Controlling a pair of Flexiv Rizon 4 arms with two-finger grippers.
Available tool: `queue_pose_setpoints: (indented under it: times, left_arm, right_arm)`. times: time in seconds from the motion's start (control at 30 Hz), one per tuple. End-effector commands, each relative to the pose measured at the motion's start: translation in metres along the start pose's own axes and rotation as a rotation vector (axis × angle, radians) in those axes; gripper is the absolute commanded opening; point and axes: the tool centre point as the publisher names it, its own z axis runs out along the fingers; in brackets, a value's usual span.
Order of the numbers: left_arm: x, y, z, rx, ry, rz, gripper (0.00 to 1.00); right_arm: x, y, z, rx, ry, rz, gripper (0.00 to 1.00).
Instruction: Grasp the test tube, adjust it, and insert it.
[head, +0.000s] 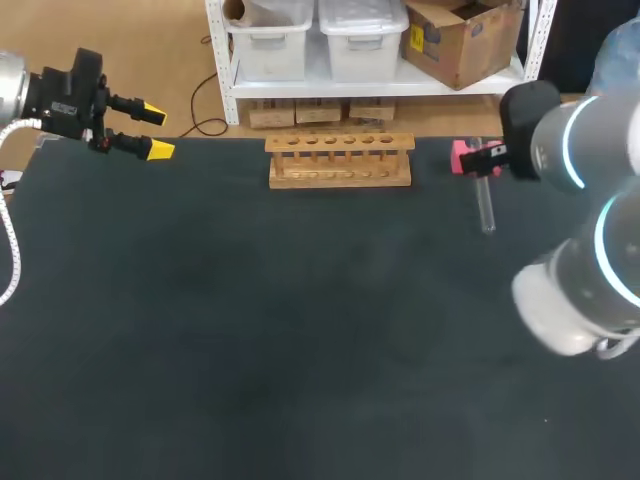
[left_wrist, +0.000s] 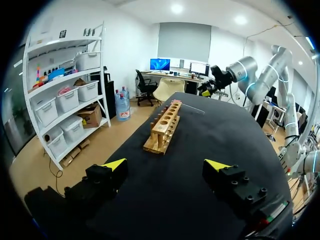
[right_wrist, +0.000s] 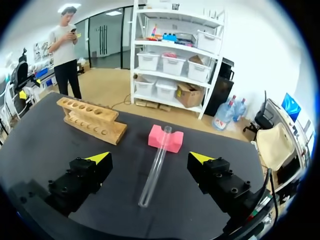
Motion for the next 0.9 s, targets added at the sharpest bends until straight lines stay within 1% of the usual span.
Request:
queue_pose_setpoints:
  times: [0.03,0.27,0.33,0.43,0.6,0.83,0.9]
  left_arm:
    - [0.001,0.001,0.000,0.001,0.000,0.001,1.00]
    - [0.001,0.001,0.000,0.001,0.000,0.001,1.00]
    - [0.001,0.001,0.000,0.001,0.000,0.001,1.00]
    - [0.001,0.001,0.000,0.001,0.000,0.001,1.00]
    - [0.001,0.001,0.000,0.001,0.000,0.001,1.00]
    - [0.001,0.001,0.000,0.001,0.000,0.001,1.00]
    - [0.001,0.001,0.000,0.001,0.000,0.001,1.00]
  right_arm:
    - [0.005,0.005,0.007,0.539,-0.077,0.017,1.00]
    - [0.016,0.008,0.026,0.599,-0.025,0.058,1.00]
    - [0.019,0.008,0.031,0.605,-0.013,0.064,1.00]
    - [0.022,0.006,0.043,0.587,0.021,0.072,1.00]
    - [0.024,0.002,0.055,0.529,0.042,0.078,1.00]
    - [0.026,-0.003,0.065,0.506,0.057,0.078,1.00]
    - [0.029,-0.005,0.068,0.480,0.057,0.089,1.00]
